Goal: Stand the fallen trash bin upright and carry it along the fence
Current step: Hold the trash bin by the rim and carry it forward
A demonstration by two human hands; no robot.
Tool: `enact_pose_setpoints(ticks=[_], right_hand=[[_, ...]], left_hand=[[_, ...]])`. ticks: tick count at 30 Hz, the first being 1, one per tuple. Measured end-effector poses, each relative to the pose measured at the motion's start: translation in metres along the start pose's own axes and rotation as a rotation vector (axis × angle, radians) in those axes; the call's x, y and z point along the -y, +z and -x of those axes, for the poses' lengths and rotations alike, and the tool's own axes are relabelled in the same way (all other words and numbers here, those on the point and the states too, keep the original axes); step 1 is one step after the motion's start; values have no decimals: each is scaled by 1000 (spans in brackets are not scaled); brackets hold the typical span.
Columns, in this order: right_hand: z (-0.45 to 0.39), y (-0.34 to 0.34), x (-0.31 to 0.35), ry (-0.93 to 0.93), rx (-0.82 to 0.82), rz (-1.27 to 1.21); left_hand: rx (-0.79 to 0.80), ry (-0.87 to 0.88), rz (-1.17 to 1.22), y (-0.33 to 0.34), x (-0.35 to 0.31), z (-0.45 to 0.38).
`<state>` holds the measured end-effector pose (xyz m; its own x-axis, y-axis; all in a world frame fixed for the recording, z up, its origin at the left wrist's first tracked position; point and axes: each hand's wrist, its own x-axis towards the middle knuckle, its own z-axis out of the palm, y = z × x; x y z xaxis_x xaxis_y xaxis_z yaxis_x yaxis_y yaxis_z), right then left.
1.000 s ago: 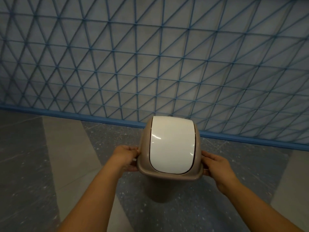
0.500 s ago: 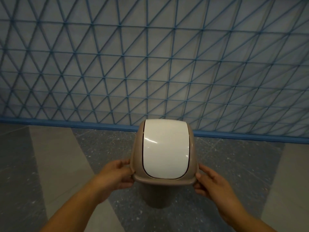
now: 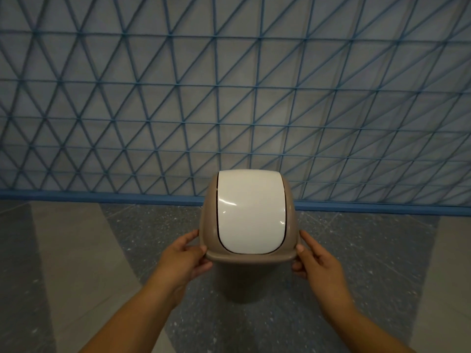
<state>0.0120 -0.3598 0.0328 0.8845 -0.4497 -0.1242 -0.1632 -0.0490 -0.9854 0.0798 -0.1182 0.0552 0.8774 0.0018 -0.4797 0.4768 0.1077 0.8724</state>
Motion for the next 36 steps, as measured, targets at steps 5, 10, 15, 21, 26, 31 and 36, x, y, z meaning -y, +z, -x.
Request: enact_pose_setpoints(ticks=[5,10,15,21,26,31,36], right_hand=[[-36,12,9,-30,-31,-18],[-72,23,21,-9,-21,-50],[-99,30,28,16,-35,-52],[-110,37,33,47,-51,-102],[-98,46,32,70,-90,-187],[-78,61,21,75,-142,-268],[-91,51,27,97,-128,-243]], left_hand=[[-2,-4,73,19,-19,-29],[-36,31,59,35,-34,-59],[-64,61,13,48,-49,-82],[-100,44,64,56,-58,-105],[-127,31,86,55,-62,-119],[-123,12,106,59,-70,-127],[-99,-7,164,56,-60,-126]])
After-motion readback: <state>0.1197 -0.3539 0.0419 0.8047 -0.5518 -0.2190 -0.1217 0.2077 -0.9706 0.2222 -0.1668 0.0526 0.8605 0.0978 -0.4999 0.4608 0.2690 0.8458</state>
